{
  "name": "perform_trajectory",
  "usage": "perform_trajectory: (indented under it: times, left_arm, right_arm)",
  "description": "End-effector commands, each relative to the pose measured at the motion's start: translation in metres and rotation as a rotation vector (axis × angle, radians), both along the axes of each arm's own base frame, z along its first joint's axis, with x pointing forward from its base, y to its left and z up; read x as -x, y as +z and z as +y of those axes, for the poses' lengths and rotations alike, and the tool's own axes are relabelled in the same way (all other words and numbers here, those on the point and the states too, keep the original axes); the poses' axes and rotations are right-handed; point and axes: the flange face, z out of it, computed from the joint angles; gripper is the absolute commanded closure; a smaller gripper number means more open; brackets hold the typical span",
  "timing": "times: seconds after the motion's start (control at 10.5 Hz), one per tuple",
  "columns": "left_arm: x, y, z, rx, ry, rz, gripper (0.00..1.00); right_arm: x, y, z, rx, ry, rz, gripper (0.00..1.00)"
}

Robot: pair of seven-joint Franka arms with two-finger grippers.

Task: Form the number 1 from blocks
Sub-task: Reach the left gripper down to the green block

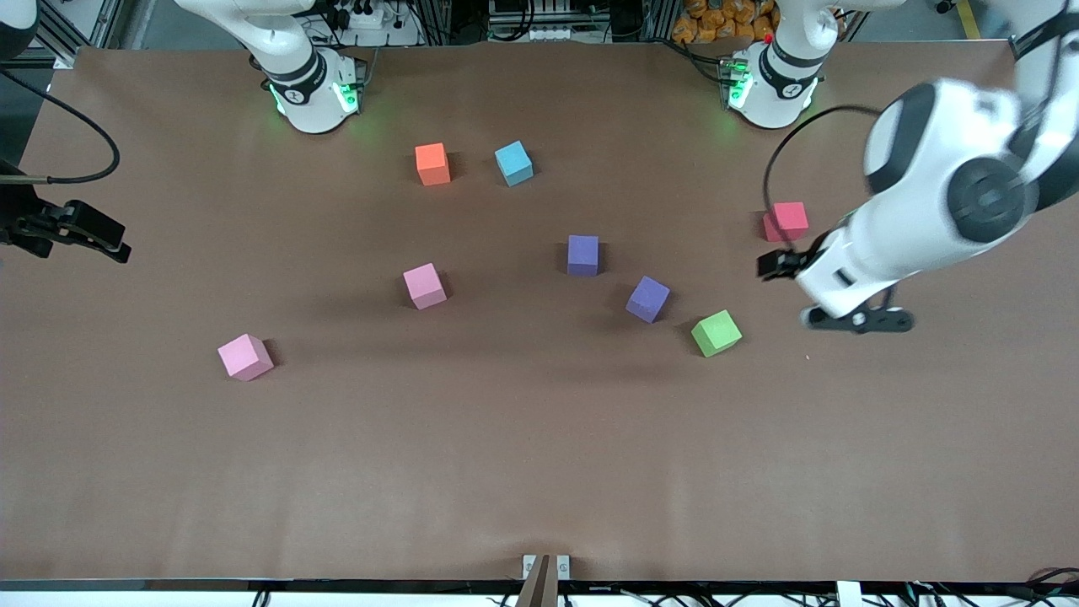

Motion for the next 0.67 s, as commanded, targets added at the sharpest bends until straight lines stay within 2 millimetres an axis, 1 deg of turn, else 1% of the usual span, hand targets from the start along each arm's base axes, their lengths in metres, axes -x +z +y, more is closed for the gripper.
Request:
perform_trajectory:
  times: [0.0, 0.1, 0.19, 0.29, 0.48, 0.57]
  left_arm:
    - [0.015, -0.049, -0.006, -0.025, 0.059, -0.013, 0.00]
    - [0.013, -0.077, -0.009, -0.041, 0.109, 0.008, 0.00]
    - [0.013, -0.105, -0.020, -0.090, 0.132, 0.019, 0.00]
    - [0.010, -0.130, -0.026, -0.133, 0.161, 0.009, 0.00]
    - [0.004, -0.164, -0.030, -0.132, 0.211, -0.004, 0.00]
    - [0.001, -0.175, -0.032, -0.127, 0.239, -0.017, 0.00]
  right_arm:
    - [0.000, 0.000, 0.005, -0.015, 0.006, 0.000, 0.00]
    - [0.000, -0.002, 0.005, -0.015, 0.006, 0.003, 0.00]
    - [-0.001, -0.006, 0.005, -0.015, 0.005, 0.009, 0.00]
    - [-0.003, -0.009, 0.006, -0.015, 0.003, 0.014, 0.00]
    - [-0.007, -0.018, 0.007, -0.015, 0.005, 0.024, 0.00]
    - [-0.006, -0.022, 0.006, -0.015, 0.003, 0.033, 0.00]
